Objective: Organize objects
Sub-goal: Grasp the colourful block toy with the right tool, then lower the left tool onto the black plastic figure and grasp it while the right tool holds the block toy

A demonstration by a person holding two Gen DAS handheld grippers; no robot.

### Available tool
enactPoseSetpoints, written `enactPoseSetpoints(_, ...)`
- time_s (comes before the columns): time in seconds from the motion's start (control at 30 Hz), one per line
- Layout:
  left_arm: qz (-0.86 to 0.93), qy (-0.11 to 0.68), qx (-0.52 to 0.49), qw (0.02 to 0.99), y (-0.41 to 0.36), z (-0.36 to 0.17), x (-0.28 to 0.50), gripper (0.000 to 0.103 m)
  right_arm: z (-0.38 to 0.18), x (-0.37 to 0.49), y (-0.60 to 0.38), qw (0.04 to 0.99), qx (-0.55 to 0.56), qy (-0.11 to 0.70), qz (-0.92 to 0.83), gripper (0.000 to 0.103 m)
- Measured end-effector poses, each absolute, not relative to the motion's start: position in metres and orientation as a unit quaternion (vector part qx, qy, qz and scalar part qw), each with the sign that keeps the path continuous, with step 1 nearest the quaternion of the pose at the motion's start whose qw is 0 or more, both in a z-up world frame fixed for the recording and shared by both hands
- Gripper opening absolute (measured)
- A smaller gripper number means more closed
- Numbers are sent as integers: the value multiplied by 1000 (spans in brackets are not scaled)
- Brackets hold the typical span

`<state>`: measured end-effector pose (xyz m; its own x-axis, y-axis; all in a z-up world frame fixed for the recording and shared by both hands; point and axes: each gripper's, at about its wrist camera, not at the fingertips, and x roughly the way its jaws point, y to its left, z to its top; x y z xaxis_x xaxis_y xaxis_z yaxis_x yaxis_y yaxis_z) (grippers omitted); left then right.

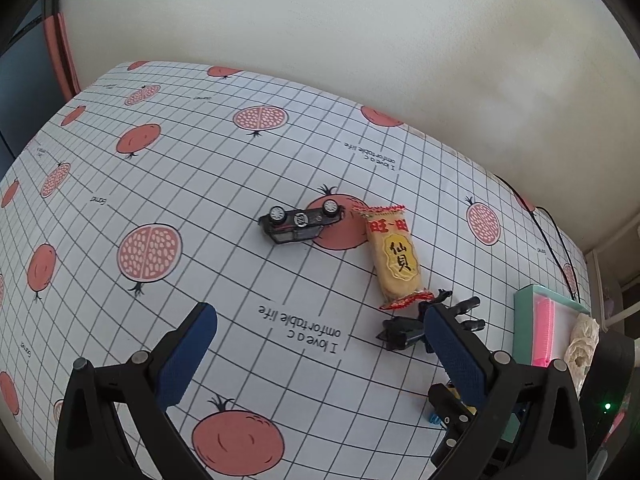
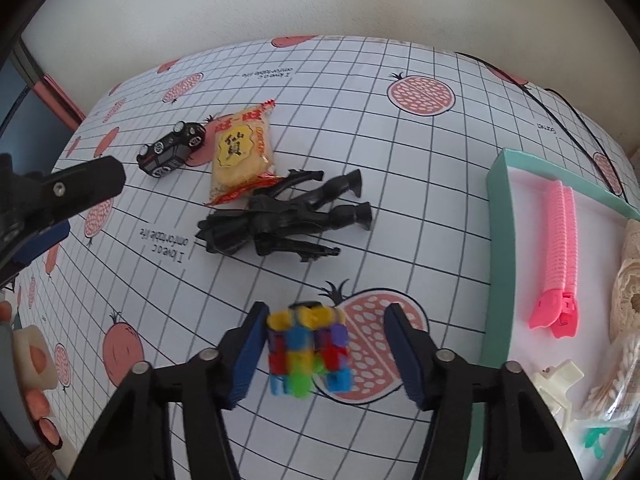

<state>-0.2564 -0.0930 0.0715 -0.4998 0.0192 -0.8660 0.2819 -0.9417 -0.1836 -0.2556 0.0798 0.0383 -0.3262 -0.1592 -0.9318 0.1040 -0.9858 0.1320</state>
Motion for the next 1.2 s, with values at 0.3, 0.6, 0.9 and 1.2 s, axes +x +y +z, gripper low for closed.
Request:
enactPoseSetpoints(0.3,-857,135,495,45,-63,60,-268,103,40,-248,100,82,583,-33,-807,41)
enactPoseSetpoints(0.6,-852,124,507,32,-40,43,-284,103,58,-241,125,88,570,-51,-816,41)
enactPoseSetpoints(0.9,-853,146,499,41,-37,31,-294,103,76,-244,140,86,549,-69,-828,41)
enactPoseSetpoints(1.2,-861,144,485,44,-31,27,-298,83,74,-249,145,86,549,-76,-828,41)
